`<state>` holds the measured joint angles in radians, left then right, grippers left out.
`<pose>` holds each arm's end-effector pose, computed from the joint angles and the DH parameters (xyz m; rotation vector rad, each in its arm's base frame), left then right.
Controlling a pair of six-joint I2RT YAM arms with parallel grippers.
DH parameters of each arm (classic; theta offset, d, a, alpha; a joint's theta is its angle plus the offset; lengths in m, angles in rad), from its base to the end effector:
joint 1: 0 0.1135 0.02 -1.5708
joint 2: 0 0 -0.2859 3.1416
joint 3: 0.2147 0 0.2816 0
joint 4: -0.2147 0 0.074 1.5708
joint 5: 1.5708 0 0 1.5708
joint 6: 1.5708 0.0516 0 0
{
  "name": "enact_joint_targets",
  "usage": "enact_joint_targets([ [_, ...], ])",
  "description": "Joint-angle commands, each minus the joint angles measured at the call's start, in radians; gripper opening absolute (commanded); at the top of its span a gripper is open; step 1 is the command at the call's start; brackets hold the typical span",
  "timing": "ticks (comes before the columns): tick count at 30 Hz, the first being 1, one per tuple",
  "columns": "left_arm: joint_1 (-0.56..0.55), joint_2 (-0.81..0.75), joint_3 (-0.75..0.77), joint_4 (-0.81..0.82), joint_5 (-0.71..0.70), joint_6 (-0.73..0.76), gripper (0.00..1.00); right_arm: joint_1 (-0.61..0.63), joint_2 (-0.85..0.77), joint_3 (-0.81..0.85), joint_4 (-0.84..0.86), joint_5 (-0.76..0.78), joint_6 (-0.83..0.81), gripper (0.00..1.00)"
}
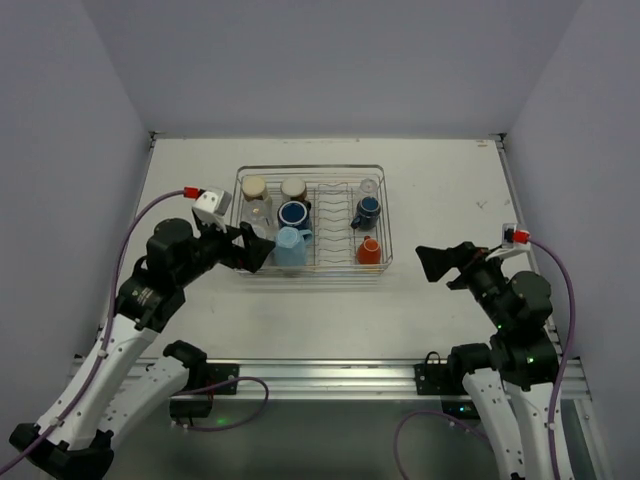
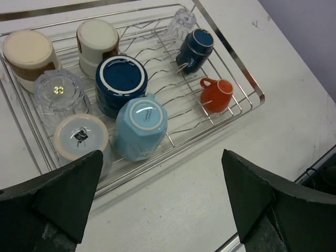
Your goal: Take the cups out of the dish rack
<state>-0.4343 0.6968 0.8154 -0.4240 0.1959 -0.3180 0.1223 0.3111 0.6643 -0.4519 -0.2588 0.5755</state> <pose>0.1642 -0.0872 0.3516 0.2504 1.9142 -0.6946 0.1061 0.0263 0.3403 0.1876 1.7103 0.7381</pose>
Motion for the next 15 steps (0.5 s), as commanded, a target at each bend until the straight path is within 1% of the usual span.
enact_joint_targets([
  [1, 0.005, 0.020, 0.086, -0.055, 0.016, 0.020, 1.00, -0.004, -0.021, -0.003, 0.001, -0.048, -0.002, 0.99],
  [5, 0.002, 0.090, 0.134, -0.042, 0.098, 0.008, 1.00, -0.006, -0.007, -0.006, 0.004, -0.077, 0.003, 0.99],
  [7, -0.013, 0.154, 0.140, -0.042, 0.108, 0.002, 1.00, -0.004, 0.002, -0.005, 0.010, -0.086, 0.001, 0.99],
  [9, -0.035, 0.209, 0.145, -0.042, 0.062, -0.003, 1.00, -0.006, 0.008, -0.005, 0.018, -0.092, 0.006, 0.99],
  [10, -0.065, 0.227, 0.146, -0.042, 0.027, 0.000, 1.00, -0.006, 0.017, -0.005, 0.022, -0.100, 0.006, 0.99],
  [11, -0.086, 0.242, 0.152, -0.042, -0.062, 0.008, 1.00, -0.006, 0.022, -0.002, 0.024, -0.108, 0.006, 0.99],
  [12, -0.107, 0.271, 0.157, -0.042, -0.105, 0.011, 1.00, -0.006, 0.028, -0.002, 0.022, -0.117, 0.003, 0.99],
  [13, -0.151, 0.285, 0.162, -0.042, -0.149, 0.011, 1.00, -0.006, 0.036, -0.002, 0.024, -0.120, 0.001, 0.99],
  [14, -0.176, 0.300, 0.172, -0.045, -0.218, 0.011, 1.00, -0.006, 0.037, -0.006, 0.028, -0.120, 0.000, 0.99],
  [15, -0.196, 0.332, 0.176, -0.045, -0.251, 0.010, 1.00, -0.004, 0.039, -0.018, 0.036, -0.122, 0.000, 0.99],
])
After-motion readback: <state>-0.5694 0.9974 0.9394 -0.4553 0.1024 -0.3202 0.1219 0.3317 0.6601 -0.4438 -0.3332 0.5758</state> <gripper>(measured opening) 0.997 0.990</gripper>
